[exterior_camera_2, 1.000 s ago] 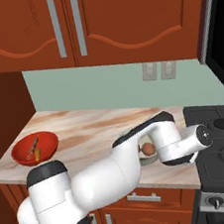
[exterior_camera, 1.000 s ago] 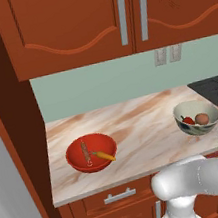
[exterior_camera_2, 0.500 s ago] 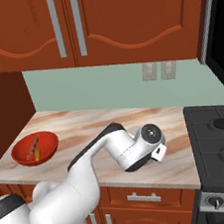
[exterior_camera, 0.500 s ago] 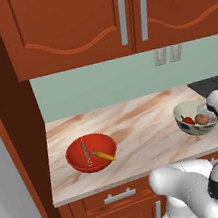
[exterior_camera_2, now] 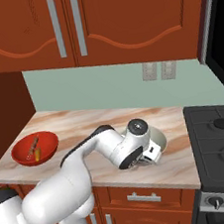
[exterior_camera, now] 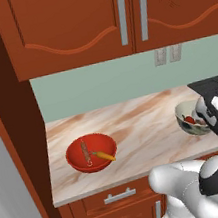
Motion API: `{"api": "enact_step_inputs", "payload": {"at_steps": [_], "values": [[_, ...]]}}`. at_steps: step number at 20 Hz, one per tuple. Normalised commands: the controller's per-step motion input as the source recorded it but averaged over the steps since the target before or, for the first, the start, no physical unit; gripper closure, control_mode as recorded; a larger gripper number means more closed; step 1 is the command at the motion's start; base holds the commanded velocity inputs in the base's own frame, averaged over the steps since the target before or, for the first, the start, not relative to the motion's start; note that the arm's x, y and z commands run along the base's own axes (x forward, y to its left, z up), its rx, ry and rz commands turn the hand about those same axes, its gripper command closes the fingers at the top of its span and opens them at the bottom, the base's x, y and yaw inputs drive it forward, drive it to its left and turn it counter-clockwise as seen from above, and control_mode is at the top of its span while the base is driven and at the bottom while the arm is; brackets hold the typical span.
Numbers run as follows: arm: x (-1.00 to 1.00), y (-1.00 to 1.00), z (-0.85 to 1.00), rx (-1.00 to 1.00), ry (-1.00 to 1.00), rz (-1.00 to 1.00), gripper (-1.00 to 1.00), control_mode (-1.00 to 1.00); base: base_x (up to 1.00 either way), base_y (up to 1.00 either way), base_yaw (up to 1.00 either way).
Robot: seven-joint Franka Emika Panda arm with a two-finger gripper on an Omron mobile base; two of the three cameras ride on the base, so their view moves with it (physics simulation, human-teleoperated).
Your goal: Place the bowl containing the onion and bell pepper in the microwave. Close the microwave door and press the start button to microwave the meal.
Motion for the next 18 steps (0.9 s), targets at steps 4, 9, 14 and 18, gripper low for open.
{"api": "enact_step_inputs", "payload": {"at_steps": [4, 9, 14, 18], "values": [[0.00, -0.37, 0.00, 0.00, 0.08, -0.08, -1.00, -1.00, 0.00, 0.00, 0.00], [0.00, -0.35, 0.00, 0.07, 0.00, -0.11, -1.00, -1.00, 0.00, 0.00, 0.00], [0.00, -0.02, 0.01, 0.06, -0.04, -0.08, -1.00, -1.00, 0.00, 0.00, 0.00], [0.00, 0.04, 0.00, 0.00, 0.00, -0.04, -1.00, -1.00, 0.00, 0.00, 0.00]]}}
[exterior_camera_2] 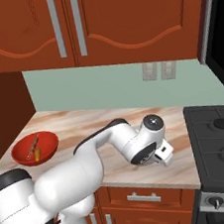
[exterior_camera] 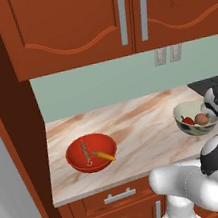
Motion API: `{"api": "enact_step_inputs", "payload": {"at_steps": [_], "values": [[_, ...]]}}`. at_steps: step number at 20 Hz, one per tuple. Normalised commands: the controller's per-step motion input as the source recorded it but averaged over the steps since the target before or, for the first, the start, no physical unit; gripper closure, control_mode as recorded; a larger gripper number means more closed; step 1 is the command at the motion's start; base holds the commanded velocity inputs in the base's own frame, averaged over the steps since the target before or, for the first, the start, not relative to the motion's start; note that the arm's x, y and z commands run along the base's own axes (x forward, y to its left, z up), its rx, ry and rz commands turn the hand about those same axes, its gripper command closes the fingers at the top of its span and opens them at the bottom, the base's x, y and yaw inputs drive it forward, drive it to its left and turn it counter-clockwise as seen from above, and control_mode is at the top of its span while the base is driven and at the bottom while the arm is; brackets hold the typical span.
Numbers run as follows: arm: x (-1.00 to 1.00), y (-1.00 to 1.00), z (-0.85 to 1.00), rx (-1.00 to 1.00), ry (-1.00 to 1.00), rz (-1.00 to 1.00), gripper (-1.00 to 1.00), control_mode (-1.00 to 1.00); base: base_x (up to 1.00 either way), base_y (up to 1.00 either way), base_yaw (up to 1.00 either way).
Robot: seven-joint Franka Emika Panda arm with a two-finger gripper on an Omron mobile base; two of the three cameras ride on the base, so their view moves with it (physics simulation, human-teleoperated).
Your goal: Place the bowl containing the onion and bell pepper in the microwave. Close the microwave door and press the start button to microwave the meal.
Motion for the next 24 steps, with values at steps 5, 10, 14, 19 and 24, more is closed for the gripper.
{"api": "enact_step_inputs", "payload": {"at_steps": [5, 10, 14, 19, 24], "values": [[0.03, 0.04, -0.08, 0.00, 0.00, -0.01, -1.00, -1.00, 0.00, 0.00, 0.00], [0.12, 0.00, -0.28, 0.00, 0.01, -0.01, -1.00, -1.00, 0.00, 0.00, 0.00], [0.14, 0.00, -0.32, 0.00, 0.00, 0.00, -1.00, -1.00, 0.00, 0.00, 0.00], [0.18, 0.13, -0.25, 0.00, 0.00, 0.00, 1.00, -1.00, 0.00, 0.00, 0.00], [0.02, 0.05, -0.02, 0.00, 0.00, 0.00, 1.00, -1.00, 0.00, 0.00, 0.00]]}}
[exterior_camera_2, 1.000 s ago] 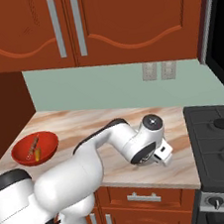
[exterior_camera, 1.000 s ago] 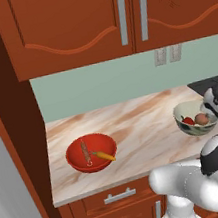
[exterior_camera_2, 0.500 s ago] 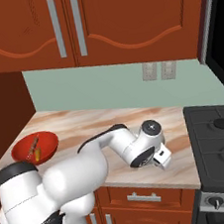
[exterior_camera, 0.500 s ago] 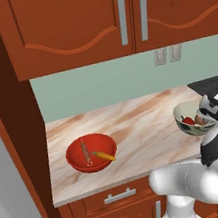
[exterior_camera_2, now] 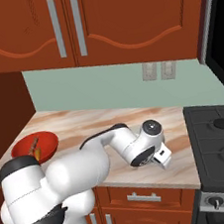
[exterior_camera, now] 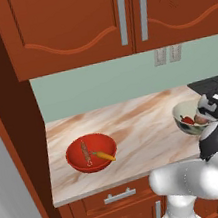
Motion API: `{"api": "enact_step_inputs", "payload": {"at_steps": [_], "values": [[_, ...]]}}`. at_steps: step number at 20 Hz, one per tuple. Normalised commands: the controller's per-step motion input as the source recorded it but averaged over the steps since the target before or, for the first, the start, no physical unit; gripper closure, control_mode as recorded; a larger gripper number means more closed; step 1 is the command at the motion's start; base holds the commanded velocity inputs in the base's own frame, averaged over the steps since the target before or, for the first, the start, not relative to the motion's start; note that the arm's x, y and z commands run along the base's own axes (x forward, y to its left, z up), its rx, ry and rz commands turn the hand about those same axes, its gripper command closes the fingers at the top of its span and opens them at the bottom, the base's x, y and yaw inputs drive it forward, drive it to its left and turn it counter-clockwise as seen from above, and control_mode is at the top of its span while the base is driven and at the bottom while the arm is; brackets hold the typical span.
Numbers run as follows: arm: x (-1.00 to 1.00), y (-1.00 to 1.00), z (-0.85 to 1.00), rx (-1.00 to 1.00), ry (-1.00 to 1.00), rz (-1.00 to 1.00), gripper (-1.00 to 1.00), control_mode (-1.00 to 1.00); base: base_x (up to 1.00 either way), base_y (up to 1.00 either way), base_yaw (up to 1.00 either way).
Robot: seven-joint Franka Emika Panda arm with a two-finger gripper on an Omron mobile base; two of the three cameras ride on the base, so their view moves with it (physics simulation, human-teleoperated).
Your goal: Place the bowl containing the onion and bell pepper in the microwave. Close the microwave door and press the start button to microwave the meal.
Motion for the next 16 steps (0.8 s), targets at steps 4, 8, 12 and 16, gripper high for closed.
{"api": "enact_step_inputs", "payload": {"at_steps": [4, 8, 12, 16], "values": [[0.00, 0.00, 0.00, 0.00, 0.03, 0.00, 1.00, -1.00, 0.00, 0.00, 0.00], [-0.16, 0.04, 0.52, -0.01, 0.09, 0.00, 1.00, -1.00, 0.00, 0.00, 0.00], [-0.60, 0.10, 0.98, -0.02, -0.03, 0.03, 1.00, -1.00, 0.00, 0.00, 0.00], [-0.85, 0.19, 0.93, 0.00, -0.29, 0.06, 1.00, -1.00, 0.00, 0.00, 0.00]]}}
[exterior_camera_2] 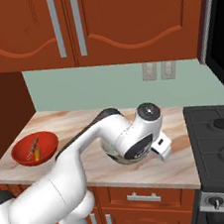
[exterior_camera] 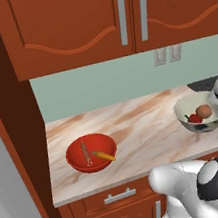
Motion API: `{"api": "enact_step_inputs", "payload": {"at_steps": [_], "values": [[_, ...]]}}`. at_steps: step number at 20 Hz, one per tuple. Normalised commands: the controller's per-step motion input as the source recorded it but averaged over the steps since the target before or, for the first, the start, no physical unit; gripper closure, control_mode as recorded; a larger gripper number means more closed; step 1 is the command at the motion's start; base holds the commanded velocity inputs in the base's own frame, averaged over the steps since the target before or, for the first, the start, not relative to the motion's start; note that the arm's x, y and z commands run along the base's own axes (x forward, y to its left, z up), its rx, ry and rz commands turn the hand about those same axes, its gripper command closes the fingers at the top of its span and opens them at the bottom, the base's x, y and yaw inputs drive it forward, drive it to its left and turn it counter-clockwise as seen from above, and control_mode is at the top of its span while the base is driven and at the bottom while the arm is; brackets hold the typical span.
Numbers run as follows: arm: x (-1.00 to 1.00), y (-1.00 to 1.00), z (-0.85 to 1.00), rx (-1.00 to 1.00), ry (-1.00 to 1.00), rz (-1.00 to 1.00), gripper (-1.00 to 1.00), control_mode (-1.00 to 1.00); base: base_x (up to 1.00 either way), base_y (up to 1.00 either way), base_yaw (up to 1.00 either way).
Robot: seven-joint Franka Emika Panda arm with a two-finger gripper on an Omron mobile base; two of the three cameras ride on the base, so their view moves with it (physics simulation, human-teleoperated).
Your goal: Place the bowl containing the onion and bell pepper in the microwave. Close the microwave door and press the start button to microwave the meal.
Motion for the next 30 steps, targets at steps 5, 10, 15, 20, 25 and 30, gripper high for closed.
{"api": "enact_step_inputs", "payload": {"at_steps": [5, 10, 15, 20, 25, 30], "values": [[-0.75, 0.36, 0.88, 0.02, -0.41, 0.02, 1.00, -1.00, 0.00, 0.00, 0.00], [-0.75, 0.68, 0.87, 0.05, -0.39, 0.00, 1.00, -1.00, 0.00, 0.00, 0.00], [-0.74, 0.93, 0.89, -0.01, -0.22, 0.00, 1.00, -1.00, 0.00, 0.00, 0.00], [-0.62, 0.88, 0.84, -0.10, -0.02, 0.09, 1.00, -1.00, 0.00, 0.00, 0.00], [-0.33, 0.39, 0.72, -0.04, 0.11, 0.08, 1.00, -1.00, 0.00, 0.00, 0.00], [-0.12, 0.02, 0.51, 0.00, 0.35, 0.00, 1.00, -1.00, 0.00, 0.00, 0.00]]}}
